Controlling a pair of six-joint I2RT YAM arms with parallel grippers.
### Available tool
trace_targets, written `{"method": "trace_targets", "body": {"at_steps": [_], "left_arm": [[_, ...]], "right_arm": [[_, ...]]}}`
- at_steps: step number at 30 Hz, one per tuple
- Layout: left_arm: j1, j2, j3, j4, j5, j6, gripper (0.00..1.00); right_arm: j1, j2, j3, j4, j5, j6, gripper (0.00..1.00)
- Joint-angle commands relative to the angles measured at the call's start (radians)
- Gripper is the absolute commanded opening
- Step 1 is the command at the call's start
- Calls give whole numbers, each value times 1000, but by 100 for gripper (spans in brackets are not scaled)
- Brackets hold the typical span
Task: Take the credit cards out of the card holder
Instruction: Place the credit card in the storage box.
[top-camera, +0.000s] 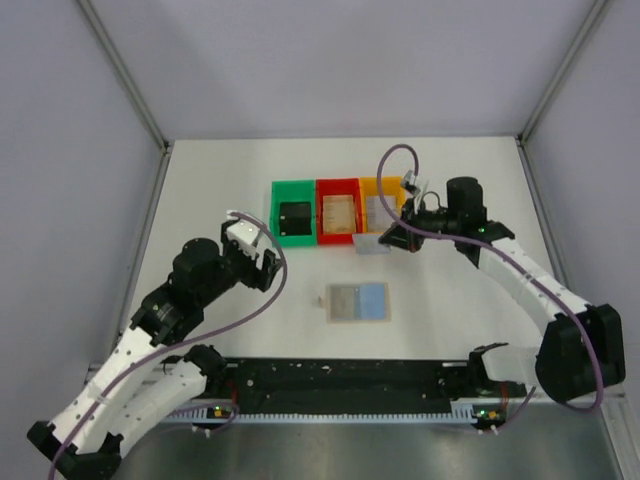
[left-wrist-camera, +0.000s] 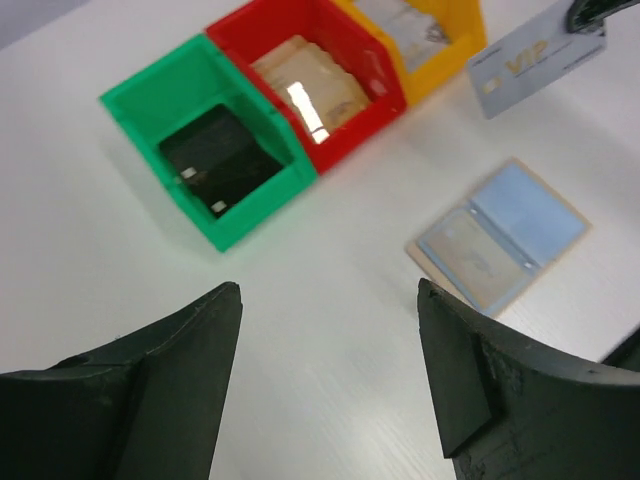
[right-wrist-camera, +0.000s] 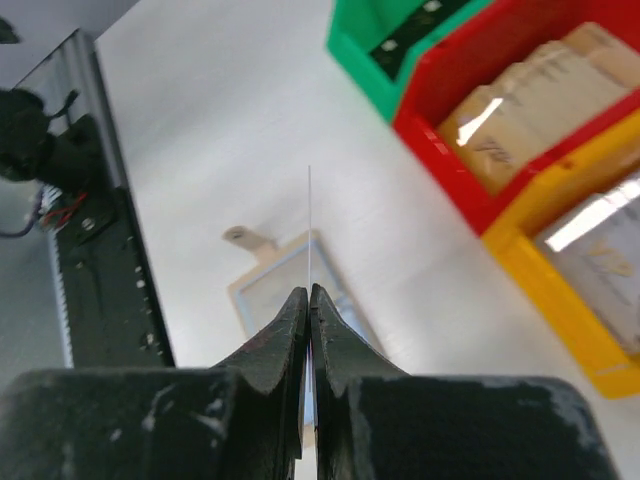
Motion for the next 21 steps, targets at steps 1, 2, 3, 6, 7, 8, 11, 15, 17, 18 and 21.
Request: {"method": "trace_targets", "body": {"at_steps": [1, 2, 3, 6, 7, 8, 11, 15, 17, 18, 21], "left_arm": [[98, -90, -91, 144, -158, -47, 75], [105, -103, -96, 150, -186, -49, 75], [108, -115, -103, 158, -204, -51, 75], [110, -143, -126, 178, -267, -49, 76], [108, -147, -133, 180, -284, -51, 76], [108, -150, -136, 181, -296, -49, 76], [110, -155, -145, 187, -323, -49, 76], [110, -156, -153, 196, -362, -44, 76], [111, -156, -156, 200, -363, -41, 76], [111, -152, -157, 201, -358, -40, 75], [113, -141, -156, 200, -350, -37, 76]], "right_arm": [[-127, 121, 141, 25, 65, -48, 0], [-152, 150, 161, 27, 68, -56, 0], [-173, 172, 177, 28, 76, -62, 0], [-209, 241, 235, 18, 131, -92, 0], [-218, 267, 252, 19, 139, -103, 0], [-229, 290, 263, 18, 140, -109, 0], [-244, 380, 313, -5, 169, -140, 0], [-243, 478, 376, -42, 137, -181, 0], [-243, 514, 395, -47, 93, -186, 0], [-243, 529, 404, -48, 62, -186, 0], [-235, 571, 434, -77, 16, -194, 0]]}}
